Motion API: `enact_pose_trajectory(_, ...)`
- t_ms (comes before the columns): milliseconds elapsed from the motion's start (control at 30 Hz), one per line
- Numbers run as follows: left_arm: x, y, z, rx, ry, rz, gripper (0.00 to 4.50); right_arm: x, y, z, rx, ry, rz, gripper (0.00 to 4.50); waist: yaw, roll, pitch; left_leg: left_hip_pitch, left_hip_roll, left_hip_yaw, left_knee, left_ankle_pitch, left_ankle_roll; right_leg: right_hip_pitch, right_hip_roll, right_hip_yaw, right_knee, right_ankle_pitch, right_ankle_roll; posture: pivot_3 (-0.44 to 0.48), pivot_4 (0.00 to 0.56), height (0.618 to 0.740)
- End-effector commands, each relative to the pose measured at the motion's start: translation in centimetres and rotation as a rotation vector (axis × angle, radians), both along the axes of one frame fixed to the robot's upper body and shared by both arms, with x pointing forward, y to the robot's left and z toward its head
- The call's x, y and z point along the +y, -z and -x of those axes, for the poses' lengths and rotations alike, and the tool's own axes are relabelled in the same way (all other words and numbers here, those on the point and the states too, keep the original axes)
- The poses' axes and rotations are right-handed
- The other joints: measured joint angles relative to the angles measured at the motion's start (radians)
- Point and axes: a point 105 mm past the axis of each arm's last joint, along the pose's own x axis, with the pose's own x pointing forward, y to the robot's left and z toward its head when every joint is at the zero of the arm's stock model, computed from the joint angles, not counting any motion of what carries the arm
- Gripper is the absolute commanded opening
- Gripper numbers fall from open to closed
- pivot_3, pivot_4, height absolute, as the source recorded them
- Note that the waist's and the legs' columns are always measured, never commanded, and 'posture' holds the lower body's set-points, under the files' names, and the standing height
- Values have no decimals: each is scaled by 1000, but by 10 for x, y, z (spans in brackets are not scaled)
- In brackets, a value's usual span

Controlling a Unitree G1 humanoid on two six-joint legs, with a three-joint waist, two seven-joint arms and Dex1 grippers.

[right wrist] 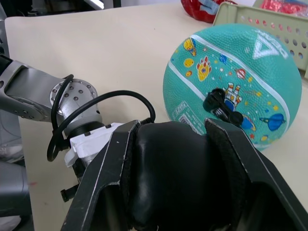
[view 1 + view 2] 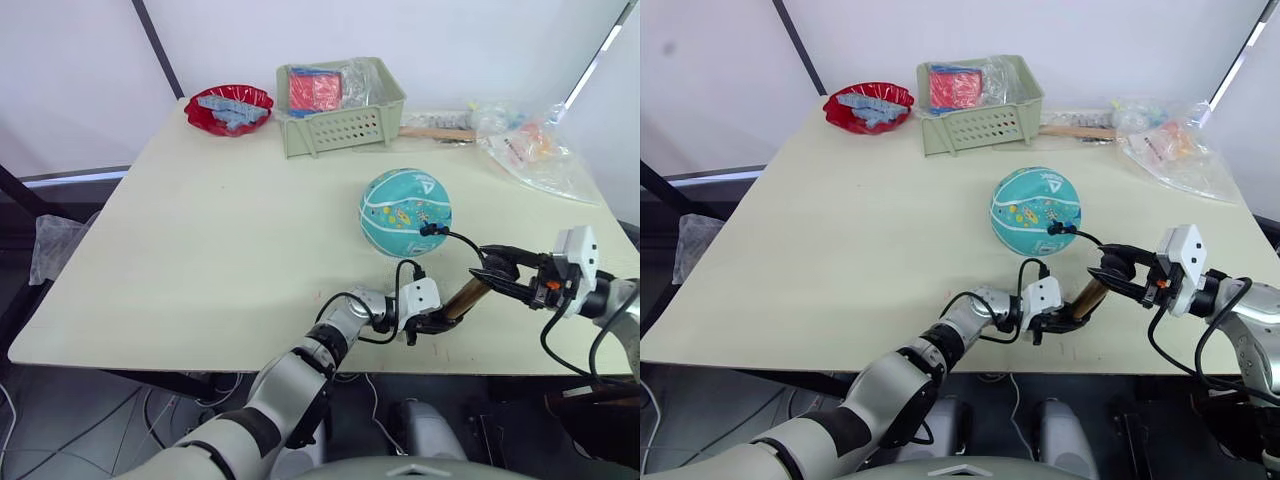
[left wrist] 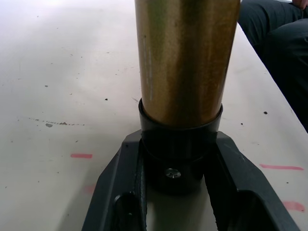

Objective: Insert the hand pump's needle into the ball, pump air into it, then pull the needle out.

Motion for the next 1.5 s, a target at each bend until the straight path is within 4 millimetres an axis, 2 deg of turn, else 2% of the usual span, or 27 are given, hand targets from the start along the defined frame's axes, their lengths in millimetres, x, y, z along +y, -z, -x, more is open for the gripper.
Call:
enact_pose_trajectory(33,7,19,12,57,8,-48,1151,-1,22,4,95,18,29,1631,0,0,0,0,0,0,0,0,0,0,0,0,0,0,0,0,150,735)
enact_pose_trajectory(233,15,21,11,56,7,-52,1151,-3,-7,3,29,7,30,1631,1,2,1,0,0,0,-1,0,0,-1,0,0,0,0,0,0,150,735)
enact_pose_trajectory(300,17,22,11,57,3,-50,1151,-4,-31,5,-18,-17,34,1631,1,2,2,-1,0,0,-1,0,0,-1,0,0,0,0,0,0,150,735)
enact_pose_trajectory(433,25,25,12,62,1,-49,1151,-3,-72,8,-81,-41,6,1631,0,13,9,-2,0,0,-1,0,0,-2,0,-1,0,0,0,0,150,735)
enact_pose_trajectory(500,28,26,12,65,-1,-50,1151,-6,-100,9,-123,-48,-2,1631,0,16,11,-2,0,0,-1,0,0,-2,0,1,0,0,0,0,150,735)
enact_pose_trajectory(600,31,28,12,69,-7,-52,1151,-8,-127,12,-156,-58,-7,1631,-1,19,14,-2,0,1,-2,0,0,-3,0,1,0,0,0,0,150,735)
enact_pose_trajectory(1033,40,34,16,84,-11,-60,1151,-7,-193,21,-206,-67,-73,1631,-3,20,15,-2,0,1,-2,0,0,-4,0,2,0,0,0,0,150,735)
enact_pose_trajectory(1100,40,34,16,85,-11,-60,1151,-6,-196,21,-200,-66,-78,1631,-2,22,17,-3,0,1,-2,0,0,-5,0,4,0,0,0,0,150,735)
enact_pose_trajectory(1233,38,34,16,87,-10,-60,1151,-5,-182,16,-158,-65,-35,1631,0,22,18,-4,0,1,-2,0,0,-6,0,4,0,0,0,0,150,735)
enact_pose_trajectory(1333,38,34,16,87,-9,-60,1151,0,-153,11,-96,-74,5,1631,0,22,17,-3,0,1,-3,0,0,-6,0,4,0,0,0,0,150,735)
enact_pose_trajectory(1467,38,34,16,86,-11,-61,1151,4,-128,8,-57,-84,10,1631,-3,22,16,0,0,1,-3,0,0,-3,1,3,1,0,0,0,150,735)
enact_pose_trajectory(1500,39,34,15,88,-15,-61,1151,7,-116,7,-33,-84,-8,1631,-5,23,15,0,0,1,-2,0,0,-3,1,3,1,0,1,0,150,735)
